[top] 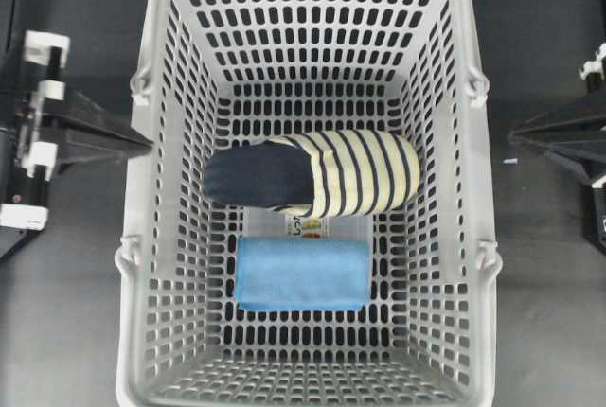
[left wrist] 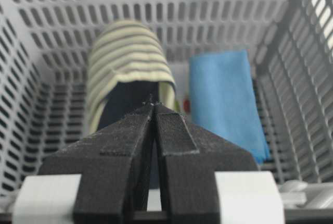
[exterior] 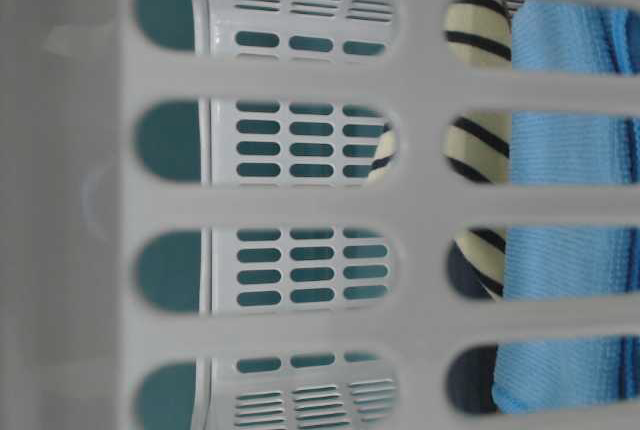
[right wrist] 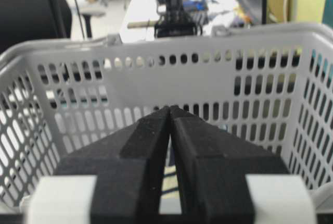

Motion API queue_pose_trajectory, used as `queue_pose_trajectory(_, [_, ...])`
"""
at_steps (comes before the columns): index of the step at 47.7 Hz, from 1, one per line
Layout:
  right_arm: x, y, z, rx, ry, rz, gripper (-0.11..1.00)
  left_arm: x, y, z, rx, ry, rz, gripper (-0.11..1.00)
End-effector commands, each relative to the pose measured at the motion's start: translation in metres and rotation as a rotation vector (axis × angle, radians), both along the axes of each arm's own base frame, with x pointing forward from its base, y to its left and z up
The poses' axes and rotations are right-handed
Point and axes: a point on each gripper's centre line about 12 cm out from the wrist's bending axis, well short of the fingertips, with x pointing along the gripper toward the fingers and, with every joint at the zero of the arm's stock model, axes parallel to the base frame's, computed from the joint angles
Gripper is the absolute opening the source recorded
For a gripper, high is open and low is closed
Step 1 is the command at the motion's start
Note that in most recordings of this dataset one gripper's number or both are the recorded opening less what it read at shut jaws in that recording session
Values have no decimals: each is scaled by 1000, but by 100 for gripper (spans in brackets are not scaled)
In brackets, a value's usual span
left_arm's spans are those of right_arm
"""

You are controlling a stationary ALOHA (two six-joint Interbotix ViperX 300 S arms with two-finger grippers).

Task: Pick up the blue cloth from the shopping basket with the left arm.
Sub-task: 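Lower the open left gripper into the basket onto the light-blue cloth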

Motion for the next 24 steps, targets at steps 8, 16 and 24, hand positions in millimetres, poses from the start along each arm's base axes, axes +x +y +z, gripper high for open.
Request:
queue_pose_trajectory(8, [2,0,8,11,23,-1,51,46,-12,27,9,165,-25,0])
queue_pose_trajectory(16, [2,0,10,9,17,-1,83,80,-20,27,3,262,-33,1])
queue_pose_trajectory(24, [-1,0,14,9,-9,-1,80,108,-24,21,-14,337,-22,16])
